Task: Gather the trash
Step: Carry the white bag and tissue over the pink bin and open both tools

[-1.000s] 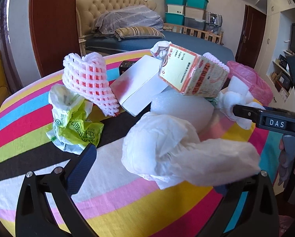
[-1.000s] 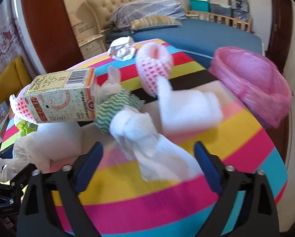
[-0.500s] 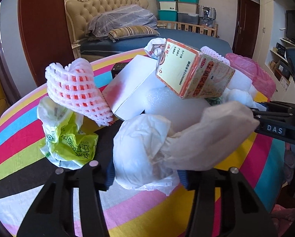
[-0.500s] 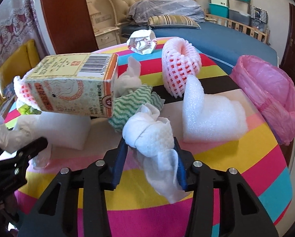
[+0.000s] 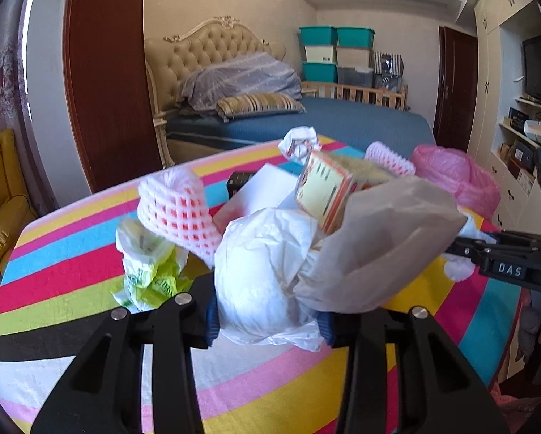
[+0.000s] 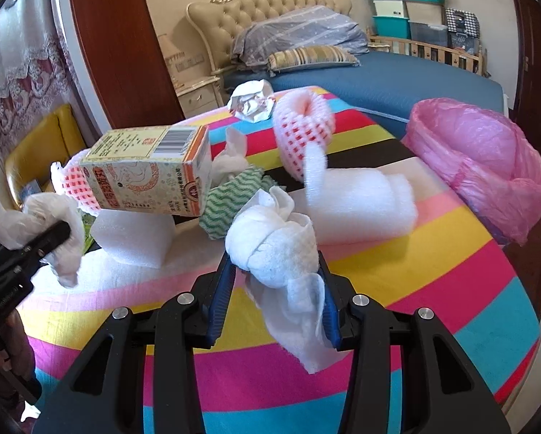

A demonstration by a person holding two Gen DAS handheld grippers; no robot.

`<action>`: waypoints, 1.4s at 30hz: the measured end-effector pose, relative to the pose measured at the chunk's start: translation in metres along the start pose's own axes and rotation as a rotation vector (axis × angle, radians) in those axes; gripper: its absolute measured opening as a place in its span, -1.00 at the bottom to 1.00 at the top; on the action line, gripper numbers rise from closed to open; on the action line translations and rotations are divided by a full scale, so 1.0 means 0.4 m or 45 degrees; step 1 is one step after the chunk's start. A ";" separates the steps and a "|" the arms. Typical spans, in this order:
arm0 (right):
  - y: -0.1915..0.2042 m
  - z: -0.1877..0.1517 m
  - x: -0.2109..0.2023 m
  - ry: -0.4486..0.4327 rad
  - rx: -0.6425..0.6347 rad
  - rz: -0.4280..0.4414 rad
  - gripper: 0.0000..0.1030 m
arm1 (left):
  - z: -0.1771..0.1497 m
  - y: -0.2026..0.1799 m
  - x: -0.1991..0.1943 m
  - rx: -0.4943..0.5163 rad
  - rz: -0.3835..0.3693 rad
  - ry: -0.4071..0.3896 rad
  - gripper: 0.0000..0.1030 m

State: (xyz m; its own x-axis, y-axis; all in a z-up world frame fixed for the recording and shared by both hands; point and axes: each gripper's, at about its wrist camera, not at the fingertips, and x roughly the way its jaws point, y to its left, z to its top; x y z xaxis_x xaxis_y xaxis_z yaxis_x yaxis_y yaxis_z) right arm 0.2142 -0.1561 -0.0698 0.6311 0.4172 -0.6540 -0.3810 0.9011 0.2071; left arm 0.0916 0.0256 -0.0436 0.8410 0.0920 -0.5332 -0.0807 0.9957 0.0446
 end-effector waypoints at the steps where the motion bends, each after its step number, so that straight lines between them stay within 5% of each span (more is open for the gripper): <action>1: -0.006 0.000 -0.007 -0.008 0.002 -0.008 -0.18 | 0.008 -0.008 -0.007 0.001 -0.011 -0.018 -0.22; 14: -0.073 0.031 -0.098 -0.133 -0.029 -0.207 -0.18 | 0.060 -0.182 -0.033 0.176 -0.155 -0.130 -0.21; 27: -0.077 0.056 -0.138 -0.198 -0.060 -0.202 -0.18 | 0.087 -0.247 -0.006 0.216 -0.245 -0.139 -0.20; 42: -0.252 0.092 -0.156 -0.261 0.017 -0.490 -0.18 | 0.175 -0.368 0.086 0.306 -0.406 -0.111 -0.20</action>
State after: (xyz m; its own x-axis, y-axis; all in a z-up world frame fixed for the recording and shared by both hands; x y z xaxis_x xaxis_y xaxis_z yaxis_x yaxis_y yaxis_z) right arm 0.2379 -0.2686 -0.0231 0.8470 0.0646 -0.5276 -0.0841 0.9964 -0.0130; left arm 0.1698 -0.1175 -0.0095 0.8465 -0.2316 -0.4793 0.3102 0.9464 0.0905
